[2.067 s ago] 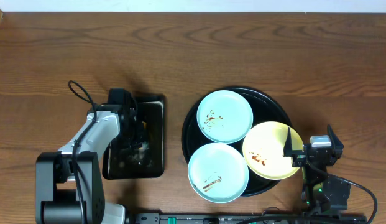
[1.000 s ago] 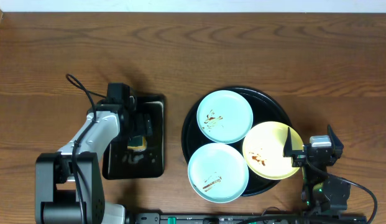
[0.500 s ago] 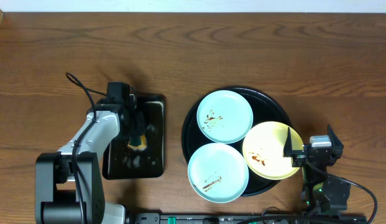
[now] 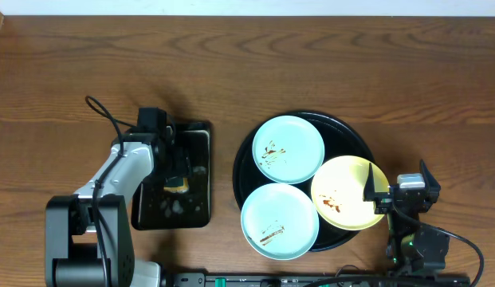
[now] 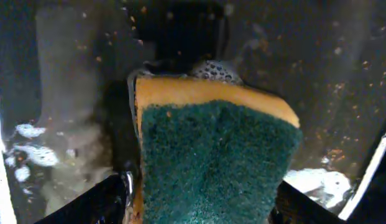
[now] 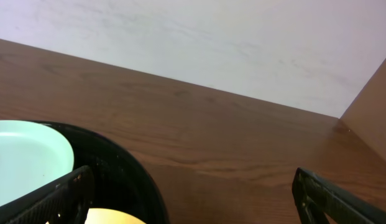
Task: Clean dirty plates on tray and stack at the side
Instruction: 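Lift the sponge with the left gripper above the small black tray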
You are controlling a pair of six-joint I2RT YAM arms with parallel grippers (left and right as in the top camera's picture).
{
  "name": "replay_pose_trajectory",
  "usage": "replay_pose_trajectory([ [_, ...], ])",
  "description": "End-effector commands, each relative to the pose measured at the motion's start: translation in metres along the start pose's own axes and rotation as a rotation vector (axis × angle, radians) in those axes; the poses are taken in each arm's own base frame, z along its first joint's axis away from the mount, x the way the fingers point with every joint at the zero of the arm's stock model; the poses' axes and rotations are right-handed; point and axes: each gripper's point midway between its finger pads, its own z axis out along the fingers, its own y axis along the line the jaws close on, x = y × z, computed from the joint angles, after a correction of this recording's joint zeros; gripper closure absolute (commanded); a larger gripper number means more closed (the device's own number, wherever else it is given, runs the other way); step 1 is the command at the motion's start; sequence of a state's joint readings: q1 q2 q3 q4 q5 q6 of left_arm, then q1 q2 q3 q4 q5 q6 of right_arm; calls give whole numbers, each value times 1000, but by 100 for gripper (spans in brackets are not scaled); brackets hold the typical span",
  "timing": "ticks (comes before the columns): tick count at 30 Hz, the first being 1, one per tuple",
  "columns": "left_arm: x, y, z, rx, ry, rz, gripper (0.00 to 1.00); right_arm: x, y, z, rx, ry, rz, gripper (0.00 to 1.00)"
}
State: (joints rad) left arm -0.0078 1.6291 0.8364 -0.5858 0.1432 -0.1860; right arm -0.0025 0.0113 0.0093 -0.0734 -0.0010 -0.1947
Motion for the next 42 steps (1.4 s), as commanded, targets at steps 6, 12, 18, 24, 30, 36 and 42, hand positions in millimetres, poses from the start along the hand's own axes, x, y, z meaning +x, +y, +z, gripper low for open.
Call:
replay_pose_trajectory([
  [6,-9,-3,-18,6,-46,2,32,2,0,0,-2,5,11,1],
  [12,-8,-3,-18,4,-39,1,51,2,0,0,-2,5,11,1],
  [18,-8,-3,-18,5,-42,2,92,2,0,0,-2,5,11,1],
  [24,-9,-3,-18,6,-45,2,93,2,0,0,-2,5,11,1],
  [30,-10,-3,-18,6,-47,1,93,2,0,0,-2,5,11,1],
  [36,-9,-3,-18,6,-46,1,93,2,0,0,-2,5,11,1],
  [42,-10,-3,-18,6,-47,1,93,2,0,0,-2,5,11,1],
])
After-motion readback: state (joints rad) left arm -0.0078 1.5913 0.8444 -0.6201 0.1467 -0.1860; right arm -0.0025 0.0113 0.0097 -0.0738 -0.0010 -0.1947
